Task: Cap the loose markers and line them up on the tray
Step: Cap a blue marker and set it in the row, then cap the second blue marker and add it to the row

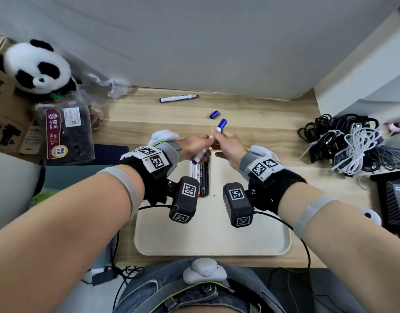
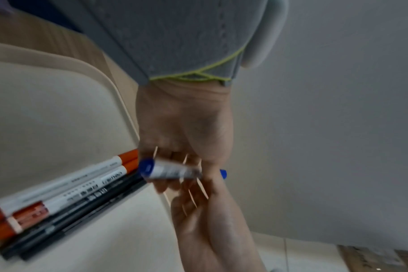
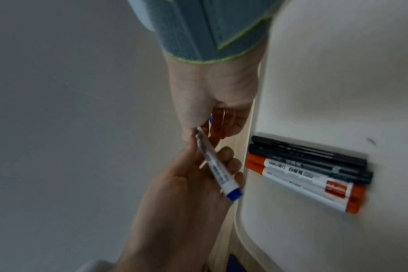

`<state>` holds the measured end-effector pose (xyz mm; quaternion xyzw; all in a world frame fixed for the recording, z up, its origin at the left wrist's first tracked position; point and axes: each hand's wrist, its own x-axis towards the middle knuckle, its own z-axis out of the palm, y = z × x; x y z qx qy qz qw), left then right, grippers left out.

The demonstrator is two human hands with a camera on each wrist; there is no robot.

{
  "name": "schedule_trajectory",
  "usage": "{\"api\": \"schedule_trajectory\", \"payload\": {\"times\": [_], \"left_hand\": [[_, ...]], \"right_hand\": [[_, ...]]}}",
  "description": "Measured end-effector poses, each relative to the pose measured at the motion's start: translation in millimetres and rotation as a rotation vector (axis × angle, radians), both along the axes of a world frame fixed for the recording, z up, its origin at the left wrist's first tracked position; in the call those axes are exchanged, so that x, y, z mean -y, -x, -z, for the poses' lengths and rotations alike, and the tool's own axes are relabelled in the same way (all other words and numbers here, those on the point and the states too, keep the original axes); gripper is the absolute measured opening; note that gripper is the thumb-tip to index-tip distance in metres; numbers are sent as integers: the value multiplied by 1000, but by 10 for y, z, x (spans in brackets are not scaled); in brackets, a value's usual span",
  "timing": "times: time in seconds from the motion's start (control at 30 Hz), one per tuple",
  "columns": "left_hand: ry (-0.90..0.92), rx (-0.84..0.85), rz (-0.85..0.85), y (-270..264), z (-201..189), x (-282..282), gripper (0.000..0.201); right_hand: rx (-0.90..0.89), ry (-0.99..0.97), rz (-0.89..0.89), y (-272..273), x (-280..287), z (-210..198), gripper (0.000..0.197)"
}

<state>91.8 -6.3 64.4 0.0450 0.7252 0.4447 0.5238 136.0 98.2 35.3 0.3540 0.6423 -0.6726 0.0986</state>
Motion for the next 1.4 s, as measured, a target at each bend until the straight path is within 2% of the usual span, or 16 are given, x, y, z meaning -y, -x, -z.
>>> {"api": "schedule_trajectory", "payload": {"times": [0.1, 0.17, 0.27, 0.37, 0.47, 0.6, 0.7, 0.9, 1.0, 1.17, 1.3, 1.4], "left_hand": [[155, -49, 82, -7, 99, 123, 30], [253, -100, 58, 32, 231, 237, 22], [367, -115, 12, 44, 411, 367, 20], [391, -86, -28, 10, 535, 403, 28], [409, -79, -17, -13, 612, 378, 16], [436, -83, -5, -8, 699, 337, 31], [441, -86, 47, 10, 780, 319, 33], [419, -105, 59, 61, 852, 320, 31], [398, -118, 36, 155, 850, 319, 34], [367, -204, -55, 480, 797, 254, 28], [305, -349, -128, 800, 741, 198, 25], [350, -476, -129, 1058, 742, 151, 25]], "right_hand": [[93, -4, 8, -132, -116, 185, 20], [200, -63, -90, -227, -192, 284, 22], [299, -267, -287, -331, -204, 375, 21], [320, -392, -360, -327, -163, 463, 30], [350, -429, -383, -288, -114, 546, 36], [383, -452, -400, -196, -100, 652, 32], [375, -382, -385, -142, -132, 666, 22], [362, -443, -423, -100, -135, 713, 26], [332, -495, -352, -59, -185, 682, 30], [250, -628, -215, 186, -481, 582, 18], [171, -622, -180, 424, -678, 518, 28], [115, -656, -193, 658, -783, 558, 34]]}}
